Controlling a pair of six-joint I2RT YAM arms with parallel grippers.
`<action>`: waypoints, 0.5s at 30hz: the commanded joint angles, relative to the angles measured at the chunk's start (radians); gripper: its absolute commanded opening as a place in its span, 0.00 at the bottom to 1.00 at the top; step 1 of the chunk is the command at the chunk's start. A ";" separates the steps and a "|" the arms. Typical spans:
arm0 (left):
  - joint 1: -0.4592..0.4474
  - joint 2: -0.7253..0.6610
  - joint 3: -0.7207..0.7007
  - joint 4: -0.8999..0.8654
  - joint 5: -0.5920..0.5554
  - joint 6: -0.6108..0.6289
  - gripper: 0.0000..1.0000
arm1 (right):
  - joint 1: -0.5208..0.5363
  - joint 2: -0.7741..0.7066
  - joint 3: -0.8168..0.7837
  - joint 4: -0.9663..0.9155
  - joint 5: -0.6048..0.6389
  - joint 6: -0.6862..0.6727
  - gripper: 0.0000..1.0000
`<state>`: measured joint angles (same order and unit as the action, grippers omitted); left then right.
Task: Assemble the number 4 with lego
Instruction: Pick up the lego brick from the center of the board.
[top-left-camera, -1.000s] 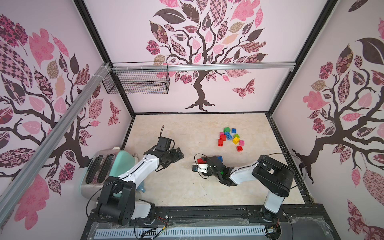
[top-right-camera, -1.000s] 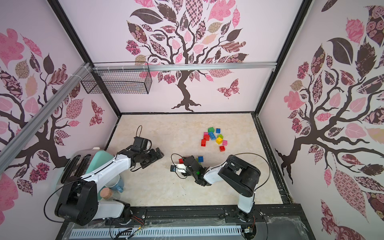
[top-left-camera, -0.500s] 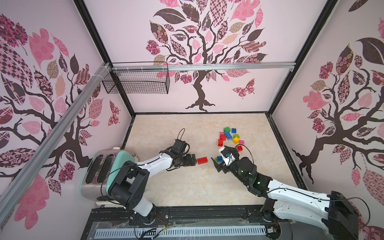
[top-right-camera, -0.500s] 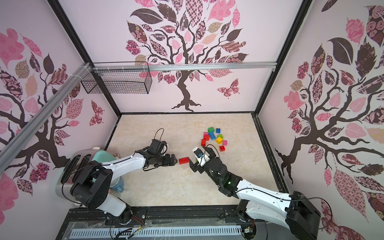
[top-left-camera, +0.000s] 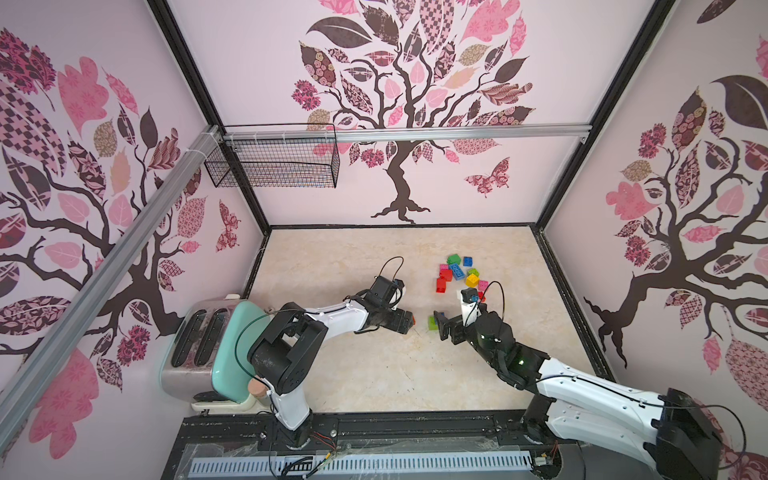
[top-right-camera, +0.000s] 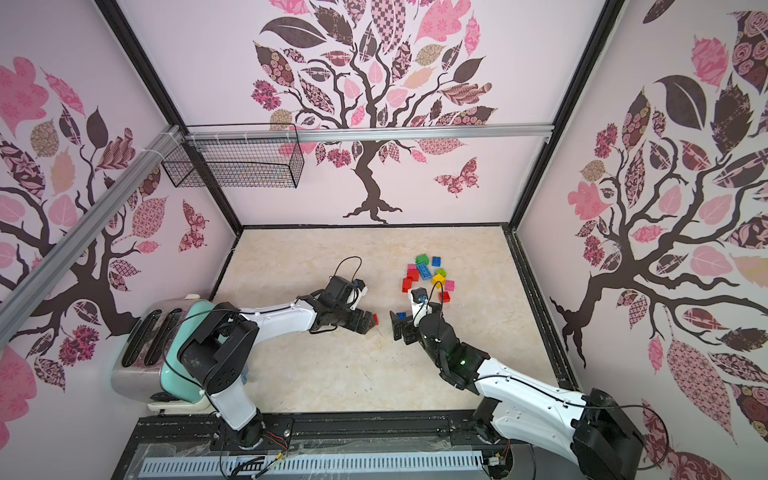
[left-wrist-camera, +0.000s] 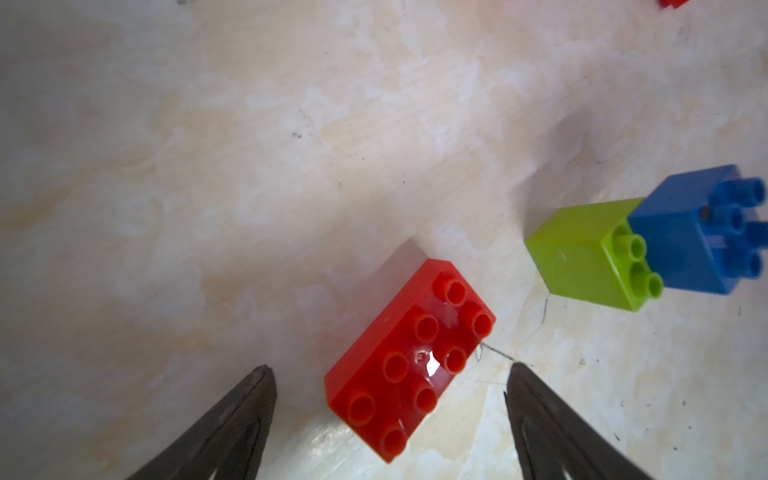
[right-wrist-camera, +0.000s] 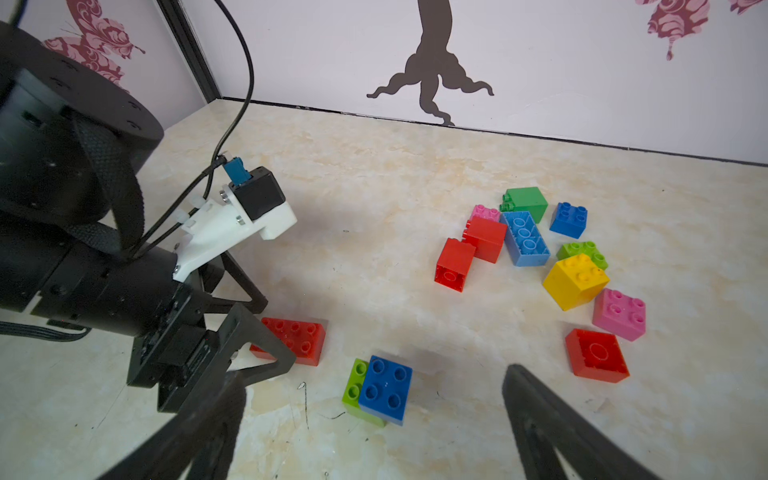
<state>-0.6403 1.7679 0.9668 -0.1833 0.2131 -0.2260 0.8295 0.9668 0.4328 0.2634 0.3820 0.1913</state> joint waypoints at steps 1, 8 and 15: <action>-0.014 0.022 -0.014 0.083 0.049 0.063 0.87 | -0.002 0.000 0.028 -0.020 0.030 0.030 0.99; -0.069 -0.022 -0.099 0.082 -0.037 0.081 0.80 | -0.003 0.007 0.023 -0.023 0.046 0.026 1.00; -0.115 -0.064 -0.172 0.091 -0.199 0.082 0.63 | -0.005 0.041 0.032 -0.012 0.065 0.033 1.00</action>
<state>-0.7410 1.7111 0.8352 -0.0788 0.1070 -0.1497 0.8280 0.9928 0.4328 0.2504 0.4198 0.2108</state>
